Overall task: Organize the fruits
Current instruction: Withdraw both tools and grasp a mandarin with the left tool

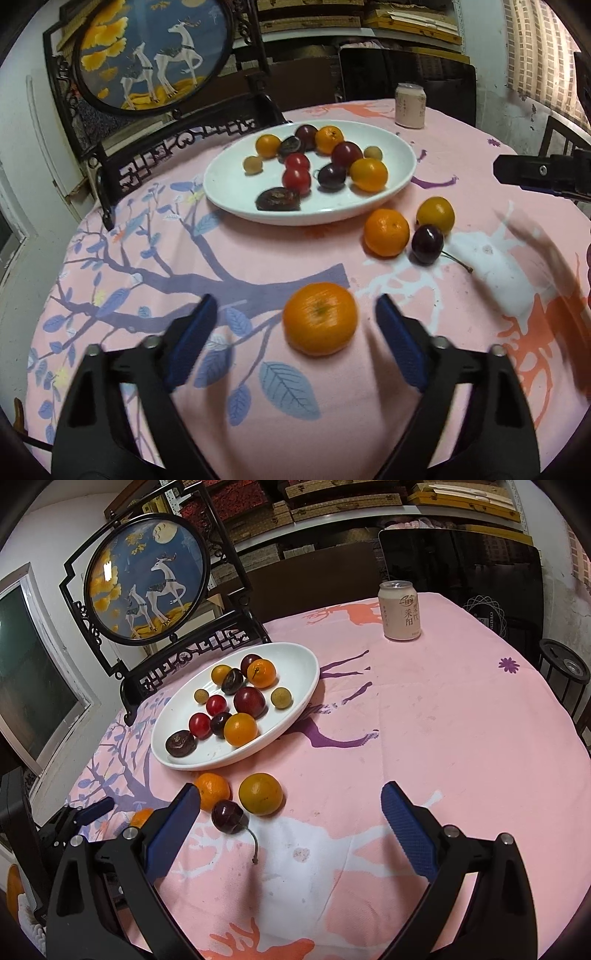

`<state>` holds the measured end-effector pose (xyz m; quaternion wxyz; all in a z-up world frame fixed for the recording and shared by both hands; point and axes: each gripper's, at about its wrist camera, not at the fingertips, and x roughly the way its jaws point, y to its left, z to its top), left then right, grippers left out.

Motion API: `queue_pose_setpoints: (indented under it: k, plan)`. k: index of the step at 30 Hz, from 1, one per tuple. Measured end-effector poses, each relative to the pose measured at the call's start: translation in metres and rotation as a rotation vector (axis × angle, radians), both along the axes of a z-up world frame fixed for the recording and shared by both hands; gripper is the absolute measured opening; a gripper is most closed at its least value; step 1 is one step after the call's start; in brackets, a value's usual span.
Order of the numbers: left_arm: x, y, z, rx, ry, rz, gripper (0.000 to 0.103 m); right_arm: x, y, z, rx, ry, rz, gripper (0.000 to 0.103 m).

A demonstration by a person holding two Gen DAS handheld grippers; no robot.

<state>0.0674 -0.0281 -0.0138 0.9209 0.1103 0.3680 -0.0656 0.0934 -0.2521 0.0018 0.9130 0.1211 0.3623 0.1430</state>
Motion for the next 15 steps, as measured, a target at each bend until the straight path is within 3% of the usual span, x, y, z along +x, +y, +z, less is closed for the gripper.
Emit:
queue_pose_setpoints:
  k: [8, 11, 12, 15]
  plan:
    - [0.012, -0.005, -0.014, -0.034, 0.095, -0.039, 0.046, -0.001, 0.011, -0.004, -0.043, 0.000, 0.030, 0.098]
    - [0.012, -0.003, -0.013, -0.046, 0.096, -0.029, 0.046, -0.003, 0.017, -0.005, -0.053, -0.011, 0.056, 0.098]
    - [0.013, -0.002, -0.013, -0.041, 0.094, -0.018, 0.046, -0.005, 0.021, -0.005, -0.056, -0.017, 0.077, 0.095]
    - [0.014, 0.006, -0.010, -0.055, 0.093, 0.013, 0.046, -0.010, 0.040, -0.009, -0.092, -0.011, 0.153, 0.074]
